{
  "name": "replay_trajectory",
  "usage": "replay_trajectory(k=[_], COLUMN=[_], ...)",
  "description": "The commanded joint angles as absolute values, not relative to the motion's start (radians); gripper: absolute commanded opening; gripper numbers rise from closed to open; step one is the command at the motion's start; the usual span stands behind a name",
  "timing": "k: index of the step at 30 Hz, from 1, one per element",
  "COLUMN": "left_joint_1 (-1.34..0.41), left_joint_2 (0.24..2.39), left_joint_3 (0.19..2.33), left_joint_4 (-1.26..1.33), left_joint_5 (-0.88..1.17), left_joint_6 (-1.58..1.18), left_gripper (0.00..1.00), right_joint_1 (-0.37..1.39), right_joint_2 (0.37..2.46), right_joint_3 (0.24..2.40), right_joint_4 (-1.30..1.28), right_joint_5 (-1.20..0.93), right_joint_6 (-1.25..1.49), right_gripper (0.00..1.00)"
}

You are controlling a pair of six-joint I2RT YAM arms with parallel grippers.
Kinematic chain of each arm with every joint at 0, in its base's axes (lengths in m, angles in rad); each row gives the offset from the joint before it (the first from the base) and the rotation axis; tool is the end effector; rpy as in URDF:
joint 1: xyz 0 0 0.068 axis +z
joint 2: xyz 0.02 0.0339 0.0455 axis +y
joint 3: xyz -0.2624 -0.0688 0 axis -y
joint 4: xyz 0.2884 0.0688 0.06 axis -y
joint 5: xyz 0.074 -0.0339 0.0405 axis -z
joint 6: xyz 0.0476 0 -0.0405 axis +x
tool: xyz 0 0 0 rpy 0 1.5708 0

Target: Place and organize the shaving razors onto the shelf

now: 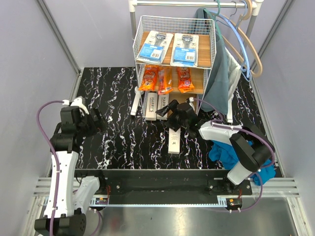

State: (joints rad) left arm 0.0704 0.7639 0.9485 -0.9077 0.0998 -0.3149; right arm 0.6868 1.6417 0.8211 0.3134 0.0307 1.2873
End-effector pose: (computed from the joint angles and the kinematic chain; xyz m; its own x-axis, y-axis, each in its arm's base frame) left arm 0.1938 0.0089 0.3266 -0.6290 -0.3533 -0.6925 -0.2001 0.9343 -0.2949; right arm 0.2989 0.2432 0.1461 -0.6936 0.6722 -0.2588 0.1891 0.5166 0.8350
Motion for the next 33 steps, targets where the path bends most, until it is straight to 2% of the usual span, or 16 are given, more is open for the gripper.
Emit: replay_trajectory(k=[1, 6, 11, 15, 21, 27, 33], left_joint_1=[0.066, 0.063, -0.021, -0.156, -0.481, -0.808, -0.951], left_joint_2=[0.784, 0.784, 0.769, 0.773, 0.868, 1.098, 1.334], left_joint_3=[0.962, 0.914, 0.850, 0.805, 0.805, 0.903, 1.005], left_joint_4=[-0.879, -0.847, -0.793, -0.743, -0.643, -0.572, -0.514], left_joint_5=[0.164, 0.232, 0.215, 0.150, -0.030, -0.219, -0.296], left_joint_6=[-0.290, -0.330, -0.403, -0.497, -0.659, -0.768, -0.842], left_gripper=[0.99, 0.99, 0.99, 0.99, 0.99, 0.99, 0.99], right_joint_1=[0.683, 0.684, 0.684, 0.684, 0.684, 0.683, 0.684], right_joint_2=[1.542, 1.419, 1.310, 1.157, 0.878, 0.634, 0.545], right_joint_3=[0.851, 0.833, 0.824, 0.764, 0.724, 0.758, 0.761], right_joint_4=[0.244, 0.143, 0.023, -0.101, -0.358, -0.627, -0.730], right_joint_5=[0.003, 0.017, 0.021, 0.035, 0.116, 0.225, 0.264], right_joint_6=[1.215, 1.163, 1.111, 1.089, 1.060, 1.052, 1.066], right_gripper=[1.00, 1.00, 1.00, 1.00, 1.00, 1.00, 1.00])
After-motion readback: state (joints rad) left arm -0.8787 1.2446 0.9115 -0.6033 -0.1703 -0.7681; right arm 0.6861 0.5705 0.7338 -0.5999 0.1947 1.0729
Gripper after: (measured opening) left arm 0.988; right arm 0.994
